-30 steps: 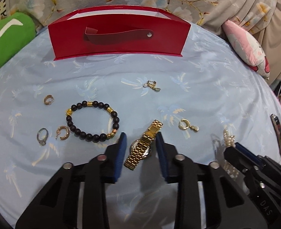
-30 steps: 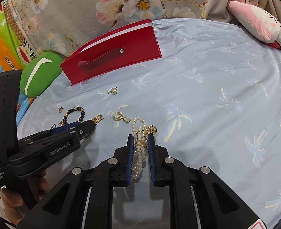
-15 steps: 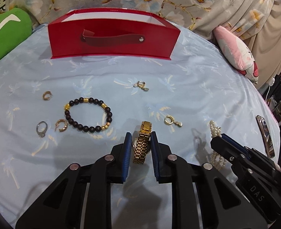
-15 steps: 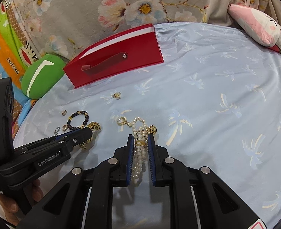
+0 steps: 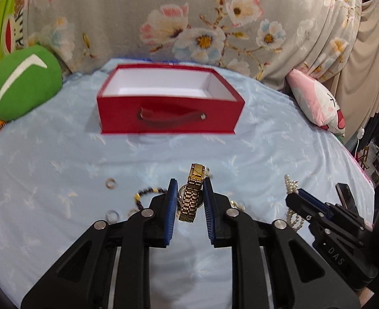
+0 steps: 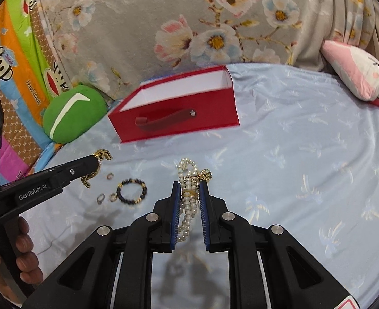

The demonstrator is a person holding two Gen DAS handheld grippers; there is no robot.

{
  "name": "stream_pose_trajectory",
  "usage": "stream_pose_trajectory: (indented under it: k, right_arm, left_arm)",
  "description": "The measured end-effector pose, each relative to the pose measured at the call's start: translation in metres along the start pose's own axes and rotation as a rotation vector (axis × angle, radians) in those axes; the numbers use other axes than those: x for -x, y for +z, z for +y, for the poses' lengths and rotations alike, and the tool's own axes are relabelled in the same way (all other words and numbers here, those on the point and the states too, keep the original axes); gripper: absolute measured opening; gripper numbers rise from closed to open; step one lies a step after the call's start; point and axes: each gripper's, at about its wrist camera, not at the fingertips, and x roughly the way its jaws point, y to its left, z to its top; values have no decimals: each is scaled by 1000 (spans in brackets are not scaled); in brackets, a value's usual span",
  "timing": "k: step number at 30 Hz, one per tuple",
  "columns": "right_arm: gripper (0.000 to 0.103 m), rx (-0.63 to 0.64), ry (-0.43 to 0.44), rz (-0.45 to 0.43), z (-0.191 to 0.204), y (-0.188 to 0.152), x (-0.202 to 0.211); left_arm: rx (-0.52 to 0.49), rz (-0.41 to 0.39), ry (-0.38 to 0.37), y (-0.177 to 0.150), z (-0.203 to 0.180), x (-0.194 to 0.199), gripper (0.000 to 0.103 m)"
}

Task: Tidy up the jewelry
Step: 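Carry the pearl bracelet and gold watch over the red box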

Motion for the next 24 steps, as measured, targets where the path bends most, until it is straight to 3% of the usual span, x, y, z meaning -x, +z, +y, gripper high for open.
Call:
stream_pose_trajectory:
  k: [6,11,24]
  right_arm:
    - [13,63,9,-102,12,57,-2]
    - [13,81,32,-136,15,106,-23]
    - [14,29,84,-38,8,206,-150]
  left_arm:
    - [-51,-111,84,48,15,11,19]
    - [-64,-171,140,94,31,7,19]
    - [-108,-208,206,196,48,-64,16]
